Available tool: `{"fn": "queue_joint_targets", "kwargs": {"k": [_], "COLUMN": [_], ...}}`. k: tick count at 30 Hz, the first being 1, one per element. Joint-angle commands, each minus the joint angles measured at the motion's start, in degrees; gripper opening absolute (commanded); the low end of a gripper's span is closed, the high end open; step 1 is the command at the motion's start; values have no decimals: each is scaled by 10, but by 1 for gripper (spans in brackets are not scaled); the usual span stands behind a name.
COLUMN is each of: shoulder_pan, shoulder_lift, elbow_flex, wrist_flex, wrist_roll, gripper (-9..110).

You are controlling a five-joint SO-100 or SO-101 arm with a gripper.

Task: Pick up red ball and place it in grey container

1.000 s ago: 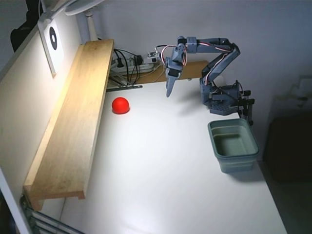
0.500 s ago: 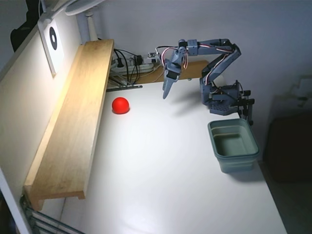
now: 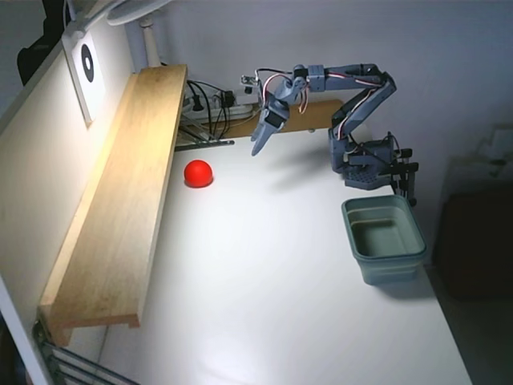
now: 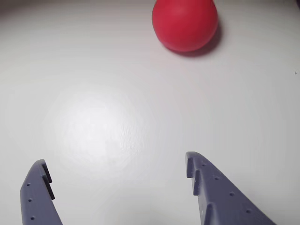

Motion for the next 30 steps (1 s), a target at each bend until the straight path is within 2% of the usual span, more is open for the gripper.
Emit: {"fn": "queue_joint_targets", "kwargs": {"k": [1, 2, 3, 4, 6, 17, 30], "shoulder_pan": [13, 13, 13, 13, 13, 13, 113], "shoulder_lift": [14, 14, 15, 16, 18, 7, 4], "elbow_flex": [1, 1, 5, 11, 26, 198, 203], "wrist_flex": [21, -59, -73, -27, -13, -215, -223], "wrist_roll": [1, 1, 1, 1, 1, 1, 1], "gripper": [38, 38, 38, 38, 38, 38, 38]}}
